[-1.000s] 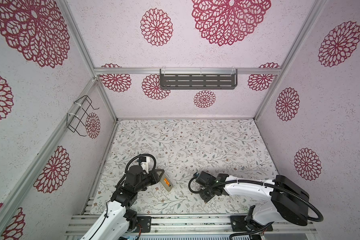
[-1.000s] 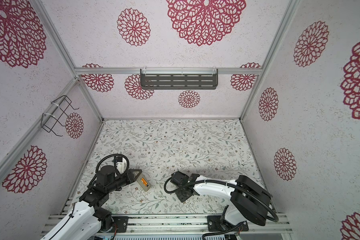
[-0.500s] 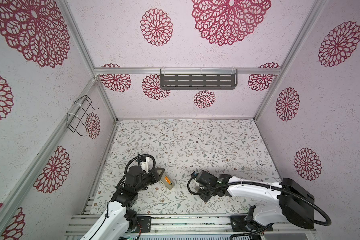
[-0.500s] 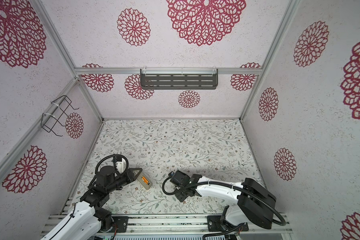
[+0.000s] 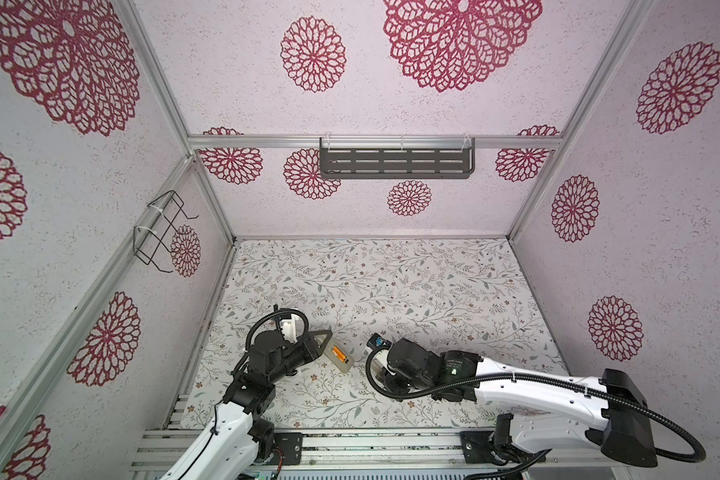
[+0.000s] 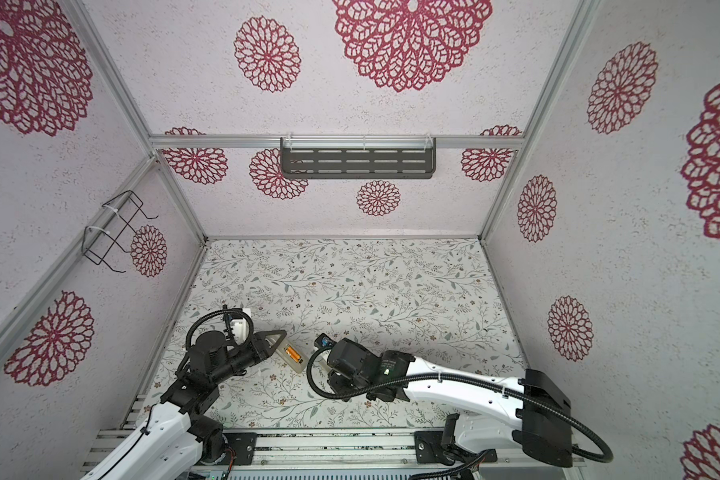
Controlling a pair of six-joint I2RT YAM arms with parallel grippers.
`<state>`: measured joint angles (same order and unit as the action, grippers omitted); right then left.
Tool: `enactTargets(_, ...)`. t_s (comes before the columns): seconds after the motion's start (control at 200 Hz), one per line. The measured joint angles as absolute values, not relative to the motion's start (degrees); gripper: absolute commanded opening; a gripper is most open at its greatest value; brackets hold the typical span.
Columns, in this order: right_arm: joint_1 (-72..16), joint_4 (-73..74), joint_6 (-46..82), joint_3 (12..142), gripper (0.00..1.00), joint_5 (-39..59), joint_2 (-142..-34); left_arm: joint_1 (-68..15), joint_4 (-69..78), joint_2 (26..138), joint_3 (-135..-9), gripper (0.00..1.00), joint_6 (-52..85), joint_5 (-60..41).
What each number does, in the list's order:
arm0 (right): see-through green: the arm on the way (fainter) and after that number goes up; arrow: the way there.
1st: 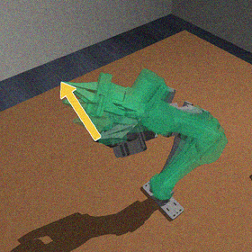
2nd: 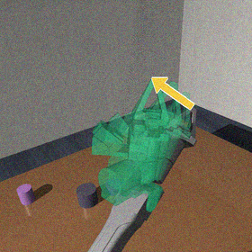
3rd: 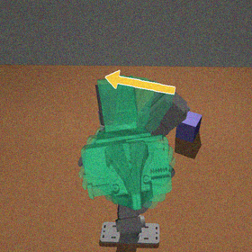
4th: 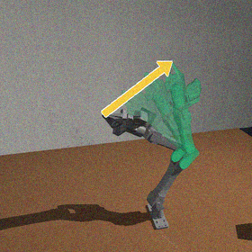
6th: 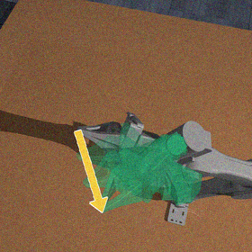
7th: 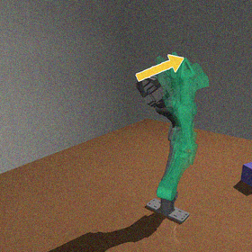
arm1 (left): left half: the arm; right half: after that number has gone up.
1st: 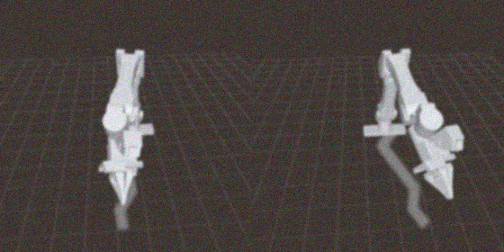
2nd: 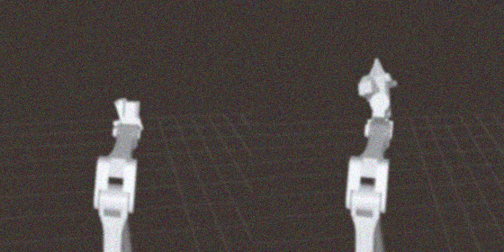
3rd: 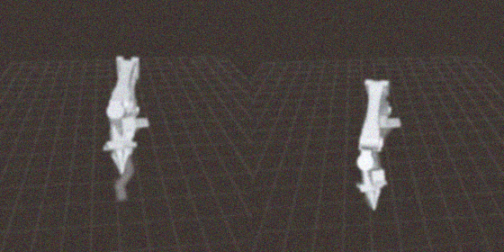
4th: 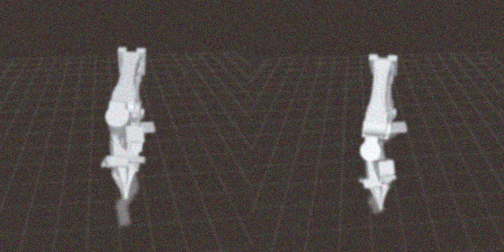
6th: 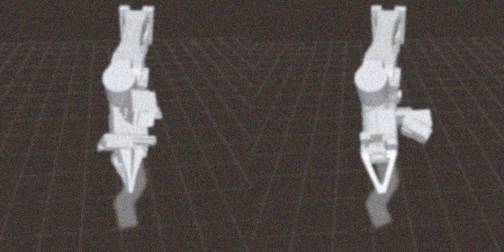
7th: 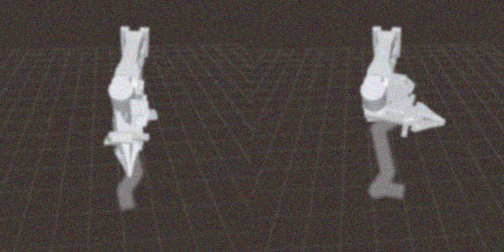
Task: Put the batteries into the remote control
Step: 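Lower the cover with the right gripper onto the bay held by the left gripper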
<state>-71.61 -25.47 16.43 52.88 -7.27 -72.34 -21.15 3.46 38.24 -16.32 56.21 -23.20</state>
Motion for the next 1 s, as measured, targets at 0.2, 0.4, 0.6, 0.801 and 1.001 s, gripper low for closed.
enactTargets(0.2, -72.82, -24.69, 15.00, 58.78, 0.10, -8.36, -76.75, -21.15, 4.08, 36.80, -15.92, 0.00, 56.14, -25.10)
enactTargets(0.4, -72.82, -24.75, 13.32, 65.89, 0.10, -8.86, -82.35, -21.19, 4.40, 36.42, -15.81, 0.00, 55.83, -26.65)
enactTargets(0.6, -72.79, -25.67, 12.91, 69.14, 0.10, -8.73, -86.28, -21.23, 4.56, 35.24, -14.59, 0.00, 55.59, -27.83)
enactTargets(0.801, -72.79, -27.05, 12.93, 71.96, 0.10, -8.36, -89.21, -21.28, 4.47, 34.28, -14.09, 0.00, 55.48, -28.45)
enactTargets(1.001, -72.79, -27.44, 13.10, 72.23, 0.09, -7.68, -89.45, -21.32, 4.40, 34.11, -14.06, 0.00, 54.98, -28.47)
